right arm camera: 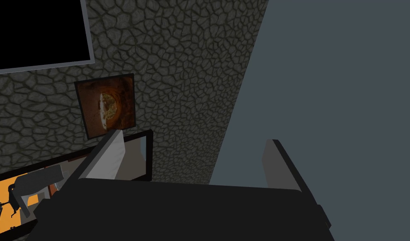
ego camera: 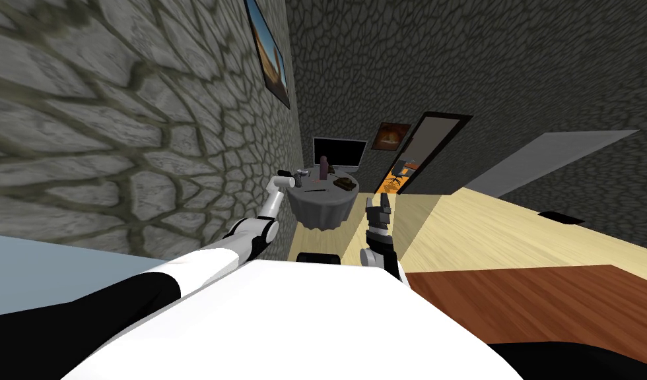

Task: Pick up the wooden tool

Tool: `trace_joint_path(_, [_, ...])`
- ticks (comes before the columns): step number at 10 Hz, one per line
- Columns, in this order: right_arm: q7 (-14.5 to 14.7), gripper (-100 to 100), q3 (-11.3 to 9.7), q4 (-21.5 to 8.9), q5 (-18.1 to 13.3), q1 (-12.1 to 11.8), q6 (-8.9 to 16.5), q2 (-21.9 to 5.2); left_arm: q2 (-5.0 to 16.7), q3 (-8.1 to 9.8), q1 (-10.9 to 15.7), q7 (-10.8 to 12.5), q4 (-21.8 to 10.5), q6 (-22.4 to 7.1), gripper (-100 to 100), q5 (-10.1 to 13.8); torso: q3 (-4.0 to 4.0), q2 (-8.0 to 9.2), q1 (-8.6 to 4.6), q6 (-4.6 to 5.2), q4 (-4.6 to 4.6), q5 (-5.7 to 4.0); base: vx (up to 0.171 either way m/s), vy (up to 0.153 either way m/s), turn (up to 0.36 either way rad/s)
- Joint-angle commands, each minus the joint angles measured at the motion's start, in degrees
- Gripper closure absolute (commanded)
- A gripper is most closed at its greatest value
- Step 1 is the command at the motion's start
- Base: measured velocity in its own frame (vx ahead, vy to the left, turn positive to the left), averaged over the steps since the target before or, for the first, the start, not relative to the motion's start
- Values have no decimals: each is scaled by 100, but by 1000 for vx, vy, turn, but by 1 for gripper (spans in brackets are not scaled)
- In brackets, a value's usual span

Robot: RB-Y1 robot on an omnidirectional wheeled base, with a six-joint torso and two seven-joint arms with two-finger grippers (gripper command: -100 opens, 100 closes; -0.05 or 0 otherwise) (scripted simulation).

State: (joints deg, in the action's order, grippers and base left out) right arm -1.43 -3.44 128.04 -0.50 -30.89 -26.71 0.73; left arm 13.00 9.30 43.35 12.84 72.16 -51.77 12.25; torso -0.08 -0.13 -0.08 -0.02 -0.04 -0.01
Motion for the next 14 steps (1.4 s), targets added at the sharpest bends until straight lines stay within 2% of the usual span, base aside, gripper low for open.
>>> trace_joint_path(1, [0, 0, 0, 0, 0, 0, 0, 0, -4, 5, 88, 16, -104, -189, -100, -1, 0, 0, 0, 0, 0, 0, 18, -9, 0])
trace_joint_path(2, [0, 0, 0, 0, 0, 0, 0, 0, -6, 45, 359, 62, -375, -405, -100, 43, 2, 4, 3, 0, 1, 1, 38, -19, 31])
trace_joint_path(4, [0, 0, 0, 0, 0, 0, 0, 0, -6, 45, 419, 62, -461, -610, -100, 43, -1, -2, -2, 0, -1, 0, 31, -16, 8])
trace_joint_path(5, [0, 0, 0, 0, 0, 0, 0, 0, -13, 83, 685, 100, -734, -821, -100, 83, 2, 4, 2, -1, 0, 1, 29, -18, 30])
trace_joint_path(7, [0, 0, 0, 0, 0, 0, 0, 0, -13, 83, 739, 100, -811, -1015, -100, 83, 0, 0, -2, 0, 0, 0, 31, -17, 8])
trace_joint_path(8, [0, 0, 0, 0, 0, 0, 0, 0, -23, 117, 1002, 131, -1060, -1251, -100, 118, 2, 3, 2, -1, 0, 1, 37, -20, 34])
trace_joint_path(9, [0, 0, 0, 0, 0, 0, 0, 0, -23, 117, 1045, 131, -1152, -1400, -100, 118, 0, 0, -1, -1, 0, 0, 48, -23, 18])
trace_joint_path(10, [0, 0, 0, 0, 0, 0, 0, 0, -35, 149, 1293, 155, -1385, -1561, -100, 148, -2, -3, -2, -1, -1, 0, 65, -38, 36])
trace_joint_path(11, [0, 0, 0, 0, 0, 0, 0, 0, -35, 149, 1334, 155, -1480, -1742, -100, 148, -5, -9, -8, 0, -2, -2, 56, -32, 16])
trace_joint_path(12, [0, 0, 0, 0, 0, 0, 0, 0, -47, 177, 1576, 172, -1683, -1907, -100, 173, -5, -8, -7, 0, -3, -1, 57, -37, 25])
trace_joint_path(13, [0, 0, 0, 0, 0, 0, 0, 0, -47, 177, 1603, 172, -1796, -2078, -100, 173, -5, -9, -9, 0, -2, -2, 49, -33, 20])
trace_joint_path(14, [0, 0, 0, 0, 0, 0, 0, 0, -47, 177, 1603, 172, -1796, -2119, -100, 173, -5, -6, -6, -1, -3, -1, 20, -14, 4])
